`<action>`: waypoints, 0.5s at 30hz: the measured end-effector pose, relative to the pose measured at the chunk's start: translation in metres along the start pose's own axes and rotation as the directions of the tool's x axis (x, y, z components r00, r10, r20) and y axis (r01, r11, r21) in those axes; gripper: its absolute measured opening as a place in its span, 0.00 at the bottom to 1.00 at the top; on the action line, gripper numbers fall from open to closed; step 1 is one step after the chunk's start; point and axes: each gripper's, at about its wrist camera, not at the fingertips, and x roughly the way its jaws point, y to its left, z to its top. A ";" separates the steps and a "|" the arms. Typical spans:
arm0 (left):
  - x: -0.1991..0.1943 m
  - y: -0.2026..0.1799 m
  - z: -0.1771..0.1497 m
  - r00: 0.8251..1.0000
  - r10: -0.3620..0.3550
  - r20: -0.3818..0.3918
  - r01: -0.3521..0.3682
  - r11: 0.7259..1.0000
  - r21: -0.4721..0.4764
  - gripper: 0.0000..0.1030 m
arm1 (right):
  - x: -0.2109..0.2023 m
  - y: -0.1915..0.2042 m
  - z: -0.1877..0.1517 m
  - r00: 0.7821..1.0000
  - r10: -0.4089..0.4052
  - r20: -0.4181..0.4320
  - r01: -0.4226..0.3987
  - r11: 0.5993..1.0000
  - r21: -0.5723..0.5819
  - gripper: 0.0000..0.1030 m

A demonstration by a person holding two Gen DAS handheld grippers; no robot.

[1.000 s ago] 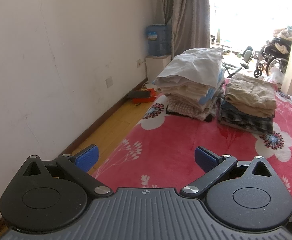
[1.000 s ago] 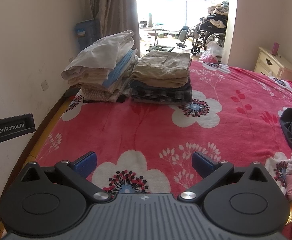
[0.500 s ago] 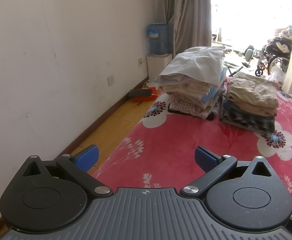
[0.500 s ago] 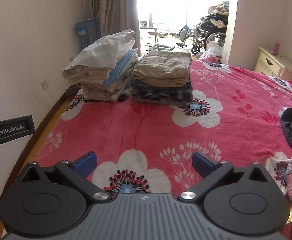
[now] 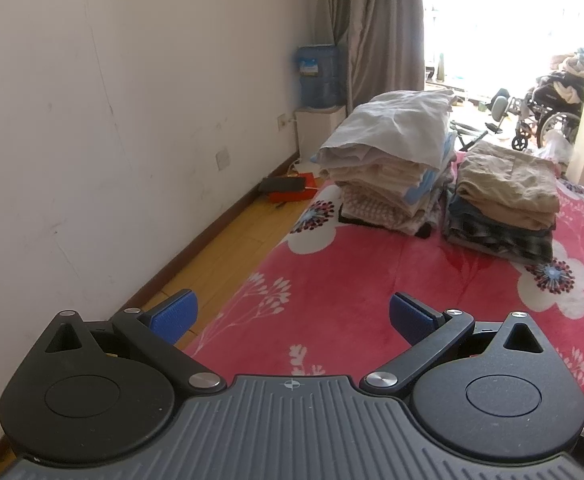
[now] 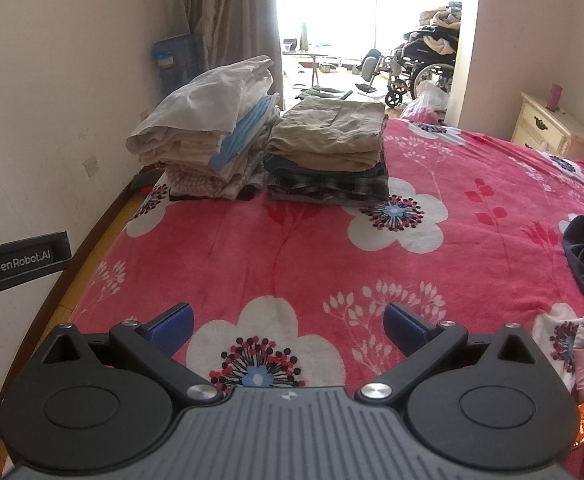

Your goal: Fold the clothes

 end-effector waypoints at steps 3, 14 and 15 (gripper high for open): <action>0.001 0.000 0.000 1.000 0.003 0.000 -0.003 1.000 -0.003 1.00 | 0.001 0.000 -0.001 1.000 0.001 -0.003 -0.001 1.000 0.000 1.00; 0.004 0.001 -0.001 1.000 0.003 -0.013 -0.003 1.000 -0.006 1.00 | 0.006 0.000 -0.002 1.000 -0.007 -0.014 0.007 1.000 0.004 1.00; 0.004 0.001 -0.001 1.000 0.003 -0.011 -0.003 1.000 -0.006 1.00 | 0.006 0.000 -0.002 1.000 -0.008 -0.013 0.008 1.000 0.003 1.00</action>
